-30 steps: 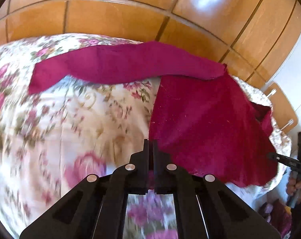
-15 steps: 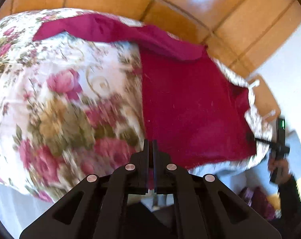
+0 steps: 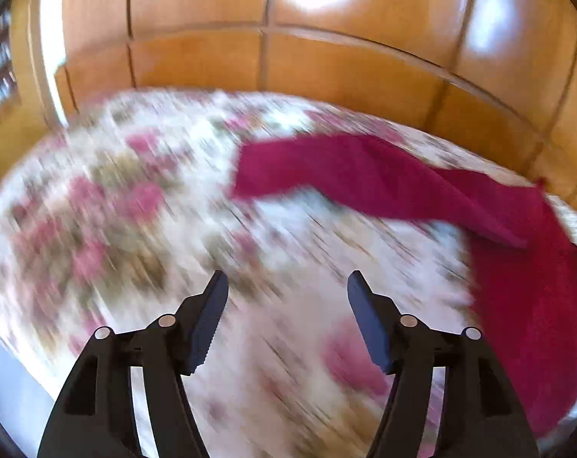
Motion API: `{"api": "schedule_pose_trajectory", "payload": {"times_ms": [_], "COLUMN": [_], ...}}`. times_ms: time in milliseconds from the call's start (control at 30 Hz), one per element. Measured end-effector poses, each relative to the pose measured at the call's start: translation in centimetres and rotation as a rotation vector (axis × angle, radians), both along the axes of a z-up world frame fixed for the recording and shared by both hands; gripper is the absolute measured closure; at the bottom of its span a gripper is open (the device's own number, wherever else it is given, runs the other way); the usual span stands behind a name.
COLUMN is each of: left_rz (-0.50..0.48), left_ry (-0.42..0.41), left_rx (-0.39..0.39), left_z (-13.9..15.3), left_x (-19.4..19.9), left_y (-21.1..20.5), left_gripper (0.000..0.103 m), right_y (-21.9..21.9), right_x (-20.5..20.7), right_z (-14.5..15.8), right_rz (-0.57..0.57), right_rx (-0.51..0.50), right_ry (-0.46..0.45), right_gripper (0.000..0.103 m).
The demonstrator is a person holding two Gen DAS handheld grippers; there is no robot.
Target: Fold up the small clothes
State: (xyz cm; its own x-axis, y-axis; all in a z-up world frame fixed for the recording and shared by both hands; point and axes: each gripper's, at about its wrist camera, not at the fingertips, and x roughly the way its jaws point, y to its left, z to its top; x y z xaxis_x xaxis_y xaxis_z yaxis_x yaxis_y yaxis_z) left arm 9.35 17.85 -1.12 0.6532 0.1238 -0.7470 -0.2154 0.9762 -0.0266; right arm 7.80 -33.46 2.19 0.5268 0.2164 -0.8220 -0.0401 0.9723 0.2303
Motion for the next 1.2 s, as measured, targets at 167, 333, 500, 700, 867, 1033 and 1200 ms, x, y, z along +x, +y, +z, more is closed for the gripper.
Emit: {"api": "schedule_pose_trajectory", "payload": {"times_ms": [167,333,500,700,867,1033,1200], "left_rz": [-0.071,-0.205,-0.258,-0.229,-0.124,-0.096,-0.094], "left_ry": [0.004,0.079,0.073,0.114,0.045,-0.013,-0.073], "left_rx": [0.256,0.355,0.318,0.251,0.093,-0.018,-0.141], "left_z": [-0.9,-3.6,-5.1,-4.6,-0.8,3.4,7.1], "left_x": [4.0,7.2,9.8,11.7,10.5,8.1,5.3], "left_y": [0.5,1.5,1.3,1.1,2.5,3.1,3.8], "left_gripper": [0.039,0.039,0.055,0.1,0.1,0.1,0.1], "right_y": [4.1,5.7,6.7,5.1,3.8,3.0,2.8], "right_x": [2.3,3.8,3.9,2.1,1.3,1.2,1.2], "right_z": [-1.8,-2.7,-3.1,-1.5,-1.3,-1.2,-1.3], "right_rz": [0.073,0.084,0.032,-0.054,-0.073,-0.081,-0.1], "right_rx": [0.038,0.056,0.055,0.115,0.145,0.149,0.183], "right_ry": [0.041,0.082,0.093,0.017,0.014,0.008,0.004], "right_gripper": [0.021,0.021,0.021,0.021,0.021,0.021,0.021]}}
